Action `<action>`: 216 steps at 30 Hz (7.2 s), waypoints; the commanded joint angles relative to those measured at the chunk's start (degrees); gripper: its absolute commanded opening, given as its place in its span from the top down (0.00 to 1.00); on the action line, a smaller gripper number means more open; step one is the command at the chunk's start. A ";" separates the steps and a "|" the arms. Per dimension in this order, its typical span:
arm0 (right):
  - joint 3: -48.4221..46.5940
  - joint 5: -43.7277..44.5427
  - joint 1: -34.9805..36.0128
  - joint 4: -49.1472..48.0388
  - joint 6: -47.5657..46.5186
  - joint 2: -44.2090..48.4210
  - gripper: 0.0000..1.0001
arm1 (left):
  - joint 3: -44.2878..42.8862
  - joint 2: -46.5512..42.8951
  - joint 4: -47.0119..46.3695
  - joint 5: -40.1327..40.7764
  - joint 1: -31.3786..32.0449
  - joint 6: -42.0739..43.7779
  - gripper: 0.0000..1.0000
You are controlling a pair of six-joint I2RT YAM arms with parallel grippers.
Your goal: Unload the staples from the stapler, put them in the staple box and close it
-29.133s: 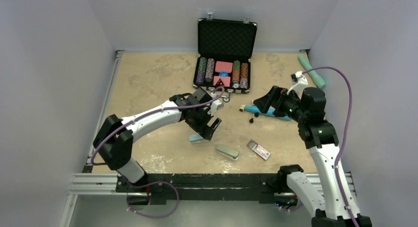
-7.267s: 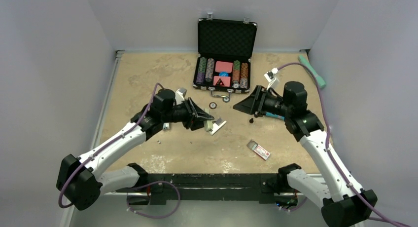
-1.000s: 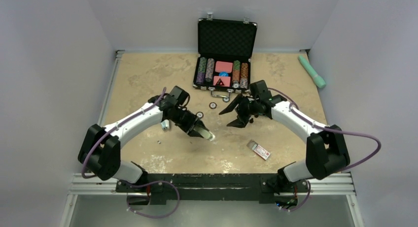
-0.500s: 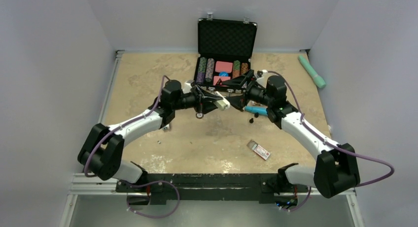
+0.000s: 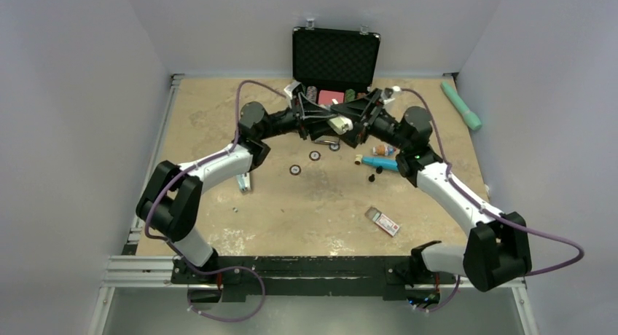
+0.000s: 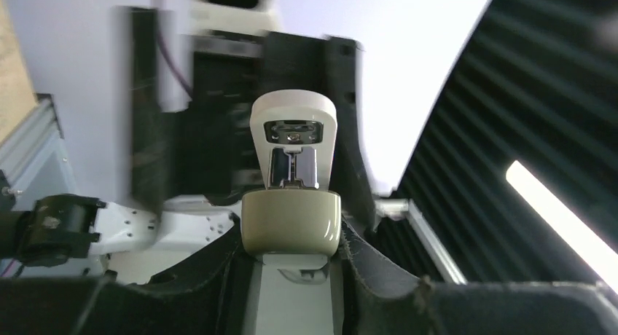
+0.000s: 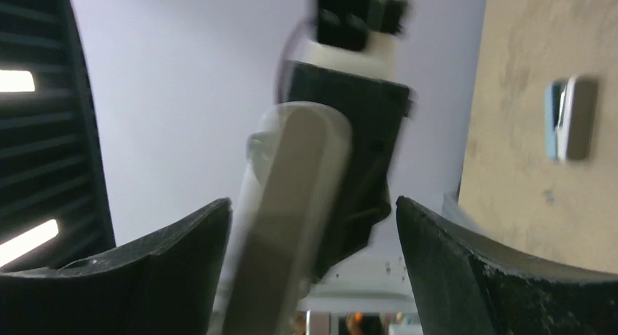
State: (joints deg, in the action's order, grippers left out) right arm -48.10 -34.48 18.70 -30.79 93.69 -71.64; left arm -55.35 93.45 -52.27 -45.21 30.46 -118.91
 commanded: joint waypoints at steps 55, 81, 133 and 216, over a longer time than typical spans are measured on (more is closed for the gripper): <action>-7.57 -20.67 -7.35 41.64 -24.51 -4.55 1.00 | -12.79 -8.37 38.23 -9.22 2.71 20.49 1.00; -5.64 -5.86 -6.12 55.93 -26.27 -4.05 1.00 | -14.37 -14.12 100.63 18.02 2.62 27.03 1.00; 16.05 31.22 30.49 2.64 -111.10 25.06 0.10 | -26.98 -14.59 111.01 2.19 -7.93 25.20 1.00; -7.43 28.21 37.14 26.54 -107.82 -1.79 1.00 | -22.99 -10.74 120.15 5.72 -10.69 44.13 1.00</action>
State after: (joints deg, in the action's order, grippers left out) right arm -49.78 -5.69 54.52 -11.20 -21.04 -70.61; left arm -81.76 83.35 63.79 -43.31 19.53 -86.56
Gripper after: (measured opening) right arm 0.365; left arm 0.380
